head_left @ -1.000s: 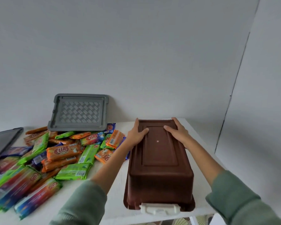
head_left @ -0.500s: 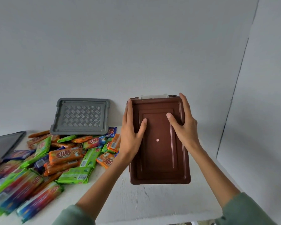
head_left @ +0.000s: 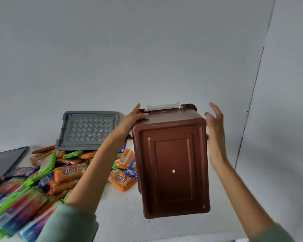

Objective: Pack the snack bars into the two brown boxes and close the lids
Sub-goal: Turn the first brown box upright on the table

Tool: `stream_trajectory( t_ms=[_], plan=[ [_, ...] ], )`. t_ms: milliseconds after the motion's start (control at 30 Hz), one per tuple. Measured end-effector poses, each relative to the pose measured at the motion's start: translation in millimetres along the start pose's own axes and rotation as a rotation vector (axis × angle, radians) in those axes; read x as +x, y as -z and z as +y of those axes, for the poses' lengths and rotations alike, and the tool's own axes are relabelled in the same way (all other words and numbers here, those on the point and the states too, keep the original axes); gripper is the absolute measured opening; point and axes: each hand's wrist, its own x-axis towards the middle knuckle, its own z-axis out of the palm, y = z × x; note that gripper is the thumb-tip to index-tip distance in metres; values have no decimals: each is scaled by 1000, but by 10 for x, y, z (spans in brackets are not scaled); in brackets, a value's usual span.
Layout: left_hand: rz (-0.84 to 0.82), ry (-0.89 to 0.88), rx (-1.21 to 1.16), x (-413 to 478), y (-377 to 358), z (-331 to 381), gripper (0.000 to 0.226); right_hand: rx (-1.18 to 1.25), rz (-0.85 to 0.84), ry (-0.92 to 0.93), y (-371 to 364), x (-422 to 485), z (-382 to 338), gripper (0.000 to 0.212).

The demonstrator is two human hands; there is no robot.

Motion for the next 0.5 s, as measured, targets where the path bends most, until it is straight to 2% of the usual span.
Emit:
stream_trajectory(
  t_ms=[100,167,233,367,433,500],
  plan=[
    [-26,13,-60,-22,-36,-4,76,6,-218,-380,77,363,-86,84],
    [-29,-8,-85,-30,-66,-24,72,25,-299,-464,65,443,-95,73],
    [-18,-48,-98,-63,-80,-16,68,63,-279,-421,30,432,-119,65],
    [-20,-209,-17,-153,-16,-35,87,156,-146,-190,-1,307,-280,60],
    [-29,-272,30,-164,-34,-46,77,63,-81,-36,-19,202,-376,62],
    [-28,-256,-61,-114,-68,-101,63,-178,-22,127,-99,44,-427,68]
  ],
)
